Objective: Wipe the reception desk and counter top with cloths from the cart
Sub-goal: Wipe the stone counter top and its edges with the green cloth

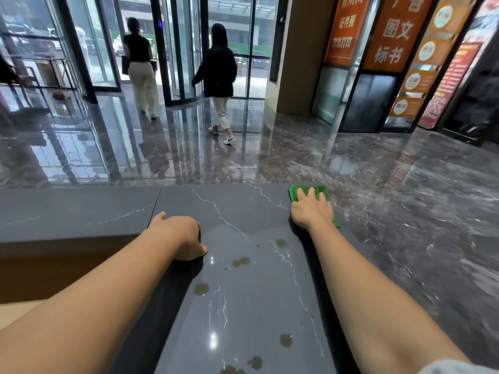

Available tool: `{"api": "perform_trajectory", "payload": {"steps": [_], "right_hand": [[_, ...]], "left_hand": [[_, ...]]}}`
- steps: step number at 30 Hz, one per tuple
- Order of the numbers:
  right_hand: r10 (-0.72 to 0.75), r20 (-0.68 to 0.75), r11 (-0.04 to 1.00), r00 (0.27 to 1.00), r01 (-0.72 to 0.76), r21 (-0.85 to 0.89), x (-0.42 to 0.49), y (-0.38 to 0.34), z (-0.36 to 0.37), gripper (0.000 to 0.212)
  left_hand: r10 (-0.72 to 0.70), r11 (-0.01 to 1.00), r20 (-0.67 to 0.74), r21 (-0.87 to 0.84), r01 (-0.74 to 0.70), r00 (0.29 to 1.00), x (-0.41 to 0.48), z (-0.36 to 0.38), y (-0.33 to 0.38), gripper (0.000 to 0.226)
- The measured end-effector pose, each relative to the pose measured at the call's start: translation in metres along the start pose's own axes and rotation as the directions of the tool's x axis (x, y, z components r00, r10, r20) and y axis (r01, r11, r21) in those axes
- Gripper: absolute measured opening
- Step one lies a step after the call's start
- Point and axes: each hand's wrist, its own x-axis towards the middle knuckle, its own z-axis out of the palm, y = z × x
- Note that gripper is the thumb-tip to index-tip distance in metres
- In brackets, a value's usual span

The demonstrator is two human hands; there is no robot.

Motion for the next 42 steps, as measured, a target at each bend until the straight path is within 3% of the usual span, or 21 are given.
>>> {"api": "perform_trajectory", "payload": {"steps": [9, 15, 18, 23, 29, 36, 42], "right_hand": [[-0.347, 0.097, 0.937, 0.933, 0.341, 0.078, -0.090, -0.100, 0.024, 0.054], [-0.440, 0.086, 0.898, 0.894, 0.440, 0.020, -0.107, -0.099, 0.028, 0.056], [-0.392, 0.073, 0.920, 0.917, 0.391, 0.029, -0.094, -0.066, 0.021, 0.056], [-0.139, 0.040, 0.990, 0.989, 0.139, 0.014, -0.076, 0.025, 0.001, 0.056], [0.031, 0.021, 1.000, 0.999, -0.031, 0.001, -0.080, 0.069, -0.007, 0.056], [0.024, -0.022, 1.000, 0.999, -0.024, 0.002, -0.114, 0.024, 0.003, 0.058], [-0.148, -0.049, 0.989, 0.988, 0.149, 0.008, -0.158, -0.037, 0.022, 0.058]], "left_hand": [[0.031, 0.983, -0.182, -0.174, -0.063, 0.983, -0.013, 0.022, -0.016, 0.065], [0.078, 0.974, -0.297, -0.183, -0.137, 0.952, -0.037, 0.031, -0.014, 0.066], [0.106, 0.969, -0.327, -0.178, -0.171, 0.939, -0.048, 0.031, -0.013, 0.065], [0.137, 0.957, -0.326, -0.201, -0.210, 0.935, -0.070, 0.038, -0.009, 0.073], [0.168, 0.964, -0.303, -0.149, -0.221, 0.938, -0.088, 0.049, 0.005, 0.075], [0.126, 0.980, -0.257, -0.118, -0.161, 0.958, -0.093, 0.055, 0.014, 0.071], [0.093, 0.987, -0.222, -0.111, -0.119, 0.971, -0.090, 0.051, 0.018, 0.062]]}}
